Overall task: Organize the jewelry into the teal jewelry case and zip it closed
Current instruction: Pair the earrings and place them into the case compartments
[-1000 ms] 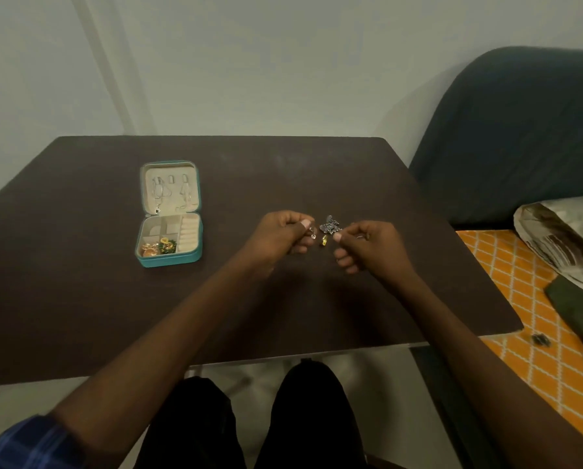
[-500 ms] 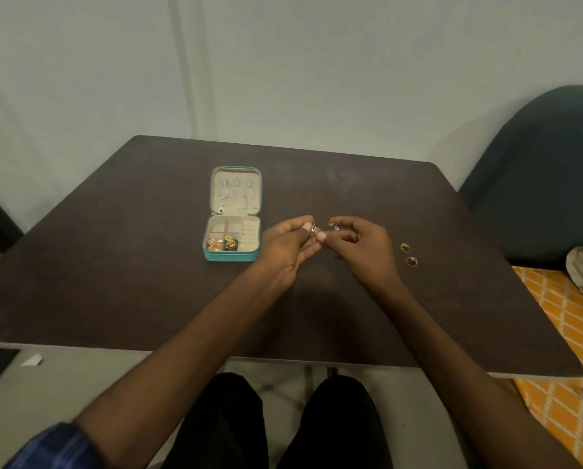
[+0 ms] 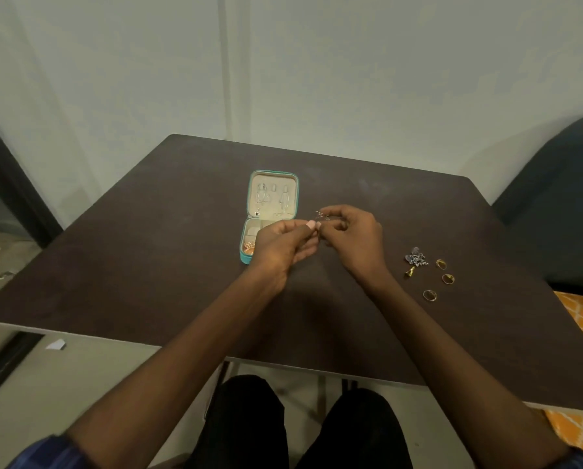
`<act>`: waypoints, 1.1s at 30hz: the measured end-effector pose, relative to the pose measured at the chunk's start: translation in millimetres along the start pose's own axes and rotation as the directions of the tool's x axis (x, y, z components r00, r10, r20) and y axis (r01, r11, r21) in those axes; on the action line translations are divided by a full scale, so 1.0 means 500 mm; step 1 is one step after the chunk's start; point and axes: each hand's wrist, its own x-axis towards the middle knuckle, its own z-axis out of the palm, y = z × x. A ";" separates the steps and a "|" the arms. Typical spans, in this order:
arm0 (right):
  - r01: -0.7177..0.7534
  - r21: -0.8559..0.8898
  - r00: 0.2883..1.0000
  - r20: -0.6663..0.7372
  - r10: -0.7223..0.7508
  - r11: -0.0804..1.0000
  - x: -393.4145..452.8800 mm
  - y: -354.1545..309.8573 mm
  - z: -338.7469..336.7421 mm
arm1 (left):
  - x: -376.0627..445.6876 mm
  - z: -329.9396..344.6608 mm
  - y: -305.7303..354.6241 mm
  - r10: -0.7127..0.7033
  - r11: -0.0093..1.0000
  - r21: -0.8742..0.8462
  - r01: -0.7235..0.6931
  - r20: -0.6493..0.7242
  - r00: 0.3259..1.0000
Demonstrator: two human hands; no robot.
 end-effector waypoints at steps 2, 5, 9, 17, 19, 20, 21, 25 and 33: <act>0.041 -0.034 0.999 0.026 -0.040 0.999 0.010 -0.010 0.010 | 0.008 -0.016 0.005 0.034 0.998 0.053 -0.034 0.010 0.999; 0.074 -0.059 0.994 0.088 -0.069 0.995 0.026 -0.019 0.025 | 0.013 -0.036 0.015 0.117 0.985 0.131 -0.115 -0.008 0.993; 0.075 -0.073 0.986 0.152 -0.063 0.995 0.049 -0.034 0.050 | 0.026 -0.060 0.026 0.228 0.923 0.330 -0.199 -0.051 0.972; 0.038 -0.071 0.970 0.243 -0.020 0.997 0.094 -0.043 0.117 | 0.073 -0.110 0.052 0.345 0.738 0.638 -0.220 -0.077 0.935; 0.026 -0.078 0.965 0.262 -0.004 0.997 0.099 -0.037 0.129 | 0.085 -0.121 0.047 0.320 0.698 0.693 -0.179 -0.079 0.944; 0.021 -0.088 0.963 0.271 0.004 0.996 0.101 -0.032 0.135 | 0.092 -0.125 0.043 0.310 0.681 0.715 -0.160 -0.083 0.947; 0.017 -0.100 0.960 0.281 0.012 0.995 0.103 -0.027 0.139 | 0.098 -0.129 0.038 0.305 0.660 0.738 -0.140 -0.093 0.948; 0.011 -0.151 0.941 0.336 0.041 0.988 0.110 -0.008 0.148 | 0.108 -0.128 0.028 0.339 0.456 0.888 -0.064 -0.107 0.935; 0.099 -0.259 0.897 0.441 0.026 0.961 0.125 -0.006 0.160 | 0.104 -0.129 0.006 0.417 0.195 0.955 -0.226 0.127 0.900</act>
